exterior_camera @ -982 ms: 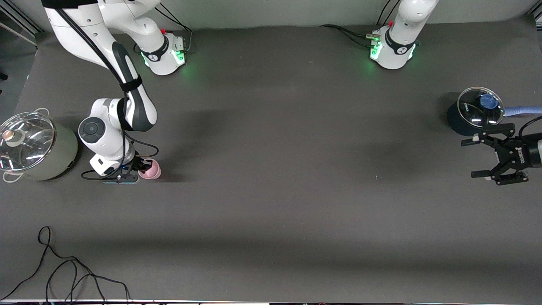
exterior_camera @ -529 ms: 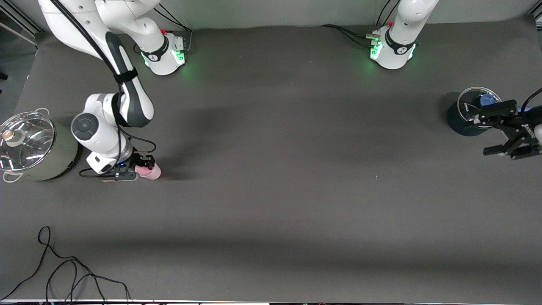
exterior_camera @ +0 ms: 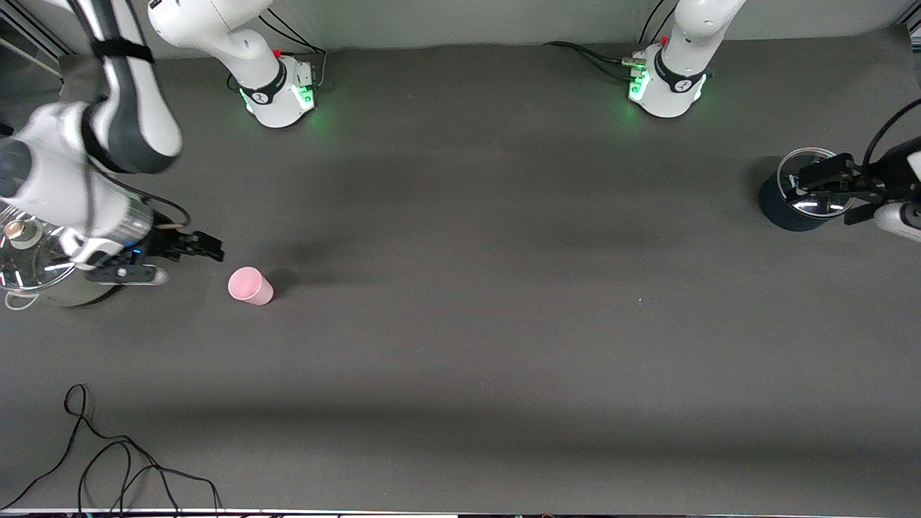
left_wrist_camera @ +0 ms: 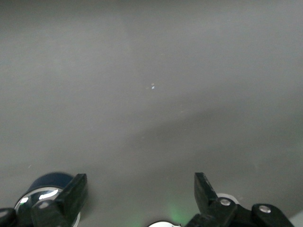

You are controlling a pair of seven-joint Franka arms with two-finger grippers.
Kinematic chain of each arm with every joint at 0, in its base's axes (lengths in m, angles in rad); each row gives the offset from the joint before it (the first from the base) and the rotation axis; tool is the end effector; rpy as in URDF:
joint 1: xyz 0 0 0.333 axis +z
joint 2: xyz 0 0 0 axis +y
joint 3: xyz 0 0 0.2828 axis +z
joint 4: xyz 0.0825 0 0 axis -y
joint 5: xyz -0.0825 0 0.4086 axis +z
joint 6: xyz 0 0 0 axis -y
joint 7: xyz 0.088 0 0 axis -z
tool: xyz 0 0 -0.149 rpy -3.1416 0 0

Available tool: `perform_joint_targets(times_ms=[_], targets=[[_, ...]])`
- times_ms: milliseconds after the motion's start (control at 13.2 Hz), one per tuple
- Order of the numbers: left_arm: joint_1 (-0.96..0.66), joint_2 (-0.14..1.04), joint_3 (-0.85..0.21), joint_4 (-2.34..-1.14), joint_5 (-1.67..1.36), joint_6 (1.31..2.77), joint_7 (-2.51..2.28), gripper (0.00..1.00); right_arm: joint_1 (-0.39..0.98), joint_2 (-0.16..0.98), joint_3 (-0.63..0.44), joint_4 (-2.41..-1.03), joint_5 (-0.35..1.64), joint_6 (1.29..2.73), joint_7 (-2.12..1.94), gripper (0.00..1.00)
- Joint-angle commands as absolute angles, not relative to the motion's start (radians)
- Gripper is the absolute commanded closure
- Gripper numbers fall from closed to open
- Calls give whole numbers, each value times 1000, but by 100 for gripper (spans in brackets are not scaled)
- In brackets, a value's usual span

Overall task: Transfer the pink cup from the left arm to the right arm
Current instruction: 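Set the cup on the table and open the right gripper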

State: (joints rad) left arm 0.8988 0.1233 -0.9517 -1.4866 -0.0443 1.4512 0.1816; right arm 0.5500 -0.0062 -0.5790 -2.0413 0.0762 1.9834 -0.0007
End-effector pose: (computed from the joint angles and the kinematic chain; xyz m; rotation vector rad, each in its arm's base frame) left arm 0.5816 -0.0150 0.5390 2.9655 -0.3564 -0.1455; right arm 0.5634 -0.0087 0.3535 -3.0660 0.0929 0.0793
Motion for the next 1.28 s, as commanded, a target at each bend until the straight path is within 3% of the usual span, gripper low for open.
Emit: perform_joint_targets(times_ms=[0, 151, 378, 906, 1058, 1209], targets=[[899, 25, -933, -1551, -20, 1462, 138, 0, 549, 8, -584, -1834, 48, 1774, -17, 0], [897, 26, -933, -1551, 30, 1463, 112, 0, 548, 9, -584, -1703, 11, 1648, -23, 0], [867, 28, -916, -1551, 54, 1462, 69, 0, 548, 9, -584, -1615, -67, 1546, -40, 0], [186, 3, -263, -1554, 41, 1466, 78, 0, 551, 9, -623, -1605, -75, 1514, -63, 0], [59, -2, -140, -1554, 38, 1468, 78, 0, 557, 9, -621, -1603, -75, 1514, -60, 0], [46, -2, -123, -1554, 28, 1476, 86, 0, 549, 8, -609, -1605, -75, 1509, -58, 0]])
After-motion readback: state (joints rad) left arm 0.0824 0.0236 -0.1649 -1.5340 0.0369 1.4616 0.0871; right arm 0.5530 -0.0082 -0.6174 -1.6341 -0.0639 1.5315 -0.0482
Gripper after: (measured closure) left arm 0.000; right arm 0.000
